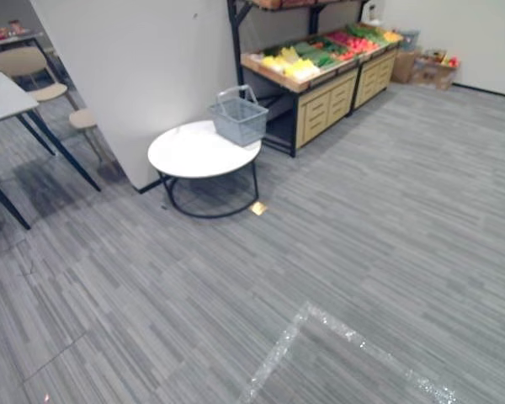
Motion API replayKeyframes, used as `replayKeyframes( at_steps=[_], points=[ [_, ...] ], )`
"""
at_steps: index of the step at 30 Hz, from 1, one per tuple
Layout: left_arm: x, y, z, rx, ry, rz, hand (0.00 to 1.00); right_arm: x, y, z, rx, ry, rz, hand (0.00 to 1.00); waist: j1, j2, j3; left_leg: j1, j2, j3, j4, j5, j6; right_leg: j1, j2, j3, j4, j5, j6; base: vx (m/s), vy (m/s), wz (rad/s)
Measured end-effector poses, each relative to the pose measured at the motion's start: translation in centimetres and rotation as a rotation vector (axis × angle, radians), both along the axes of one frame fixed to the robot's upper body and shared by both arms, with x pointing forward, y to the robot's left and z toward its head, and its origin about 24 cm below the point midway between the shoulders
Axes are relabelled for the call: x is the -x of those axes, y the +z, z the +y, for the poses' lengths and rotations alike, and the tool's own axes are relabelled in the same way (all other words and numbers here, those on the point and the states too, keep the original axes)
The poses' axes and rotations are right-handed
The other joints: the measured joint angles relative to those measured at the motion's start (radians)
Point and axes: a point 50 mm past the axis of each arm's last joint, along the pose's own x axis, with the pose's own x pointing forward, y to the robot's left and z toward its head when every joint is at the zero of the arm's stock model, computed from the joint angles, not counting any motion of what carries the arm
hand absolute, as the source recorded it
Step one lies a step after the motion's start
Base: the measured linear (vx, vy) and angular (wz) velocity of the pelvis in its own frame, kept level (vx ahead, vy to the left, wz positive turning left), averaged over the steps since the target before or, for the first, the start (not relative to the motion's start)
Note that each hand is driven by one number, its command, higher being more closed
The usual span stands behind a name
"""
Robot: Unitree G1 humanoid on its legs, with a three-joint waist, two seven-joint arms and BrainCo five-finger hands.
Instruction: Pick vegetable in the basket
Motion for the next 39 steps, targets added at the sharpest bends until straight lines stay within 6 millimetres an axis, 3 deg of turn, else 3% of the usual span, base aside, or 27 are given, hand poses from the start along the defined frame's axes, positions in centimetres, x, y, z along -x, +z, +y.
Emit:
replayKeyframes(
  at_steps=[7,22,28,39],
  points=[
    [-0.4,0.1,0.3,-0.017,0.042,-0.016,0.0,-0.9,0.0,0.2,-0.003,0.012,-0.015,0.0,-0.001,-0.009,0.021,0.037,-0.005,0.006,-0.003,-0.015,-0.022,0.048,-0.004,-0.007,-0.032,0.002,0.006,0.07,0.01,0.0],
    [-0.3,0.0,0.2,-0.012,0.069,-0.013,0.0,-1.4,0.1,0.2,0.021,0.077,-0.028,0.0,0.0,-0.014,0.034,0.049,0.015,0.068,-0.008,-0.021,-0.026,0.047,0.015,0.017,-0.046,0.003,0.011,-0.06,-0.041,-0.09],
    [-0.4,0.0,0.1,-0.012,0.062,-0.014,0.0,-1.8,0.1,0.2,0.023,0.122,-0.047,0.0,0.0,-0.005,0.026,0.053,0.021,0.082,-0.007,-0.025,-0.033,0.05,0.022,0.023,-0.053,0.009,0.004,0.05,-0.033,-0.04],
    [-0.5,0.0,0.1,-0.008,0.062,-0.018,0.0,-1.8,0.2,0.2,-0.005,0.042,-0.072,0.0,0.001,0.002,0.039,0.085,0.023,0.103,0.012,-0.042,-0.057,0.082,0.021,0.037,-0.054,0.008,0.004,-0.02,-0.025,-0.04]
  ],
)
